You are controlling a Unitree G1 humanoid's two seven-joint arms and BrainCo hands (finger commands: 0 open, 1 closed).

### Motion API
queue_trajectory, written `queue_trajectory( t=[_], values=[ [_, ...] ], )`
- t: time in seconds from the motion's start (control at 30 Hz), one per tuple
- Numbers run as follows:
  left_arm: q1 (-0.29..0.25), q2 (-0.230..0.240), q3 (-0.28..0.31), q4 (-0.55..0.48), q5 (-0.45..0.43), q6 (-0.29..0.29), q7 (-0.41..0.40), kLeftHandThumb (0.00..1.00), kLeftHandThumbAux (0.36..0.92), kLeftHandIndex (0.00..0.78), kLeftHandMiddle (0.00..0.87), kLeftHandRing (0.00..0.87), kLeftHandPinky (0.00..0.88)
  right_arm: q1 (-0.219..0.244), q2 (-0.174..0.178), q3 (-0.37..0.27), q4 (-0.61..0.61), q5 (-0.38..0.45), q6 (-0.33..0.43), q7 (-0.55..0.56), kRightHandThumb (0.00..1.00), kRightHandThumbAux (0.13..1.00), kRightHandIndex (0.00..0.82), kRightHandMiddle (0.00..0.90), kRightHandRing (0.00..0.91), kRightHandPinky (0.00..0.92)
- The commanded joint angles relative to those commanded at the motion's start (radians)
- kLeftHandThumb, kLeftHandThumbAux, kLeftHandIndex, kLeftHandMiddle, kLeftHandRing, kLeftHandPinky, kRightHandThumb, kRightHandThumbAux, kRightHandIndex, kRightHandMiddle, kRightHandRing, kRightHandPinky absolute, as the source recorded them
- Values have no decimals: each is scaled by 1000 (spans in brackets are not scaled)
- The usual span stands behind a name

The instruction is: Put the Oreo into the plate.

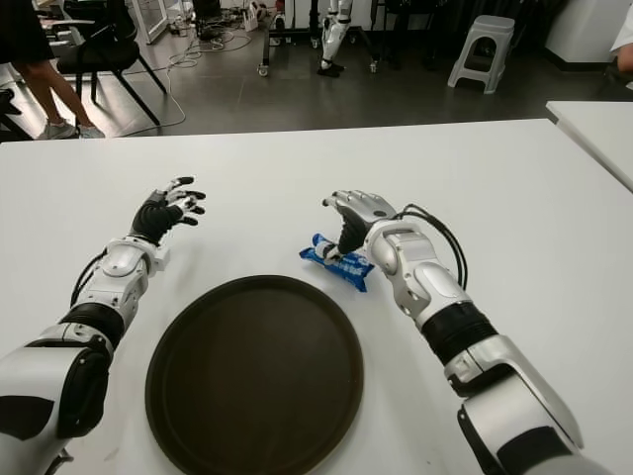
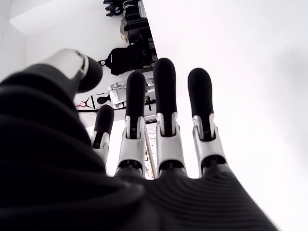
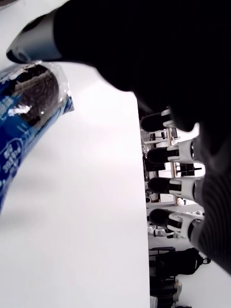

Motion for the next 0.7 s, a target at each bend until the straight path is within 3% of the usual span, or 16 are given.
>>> queue_trajectory(
  t=[0.7],
  values=[
    [-1,1,-14,0,5,-4,19,213,652,179,317,375,422,-9,1,21,32,-1,-25,42,0,733,0,0,0,0]
  ],
)
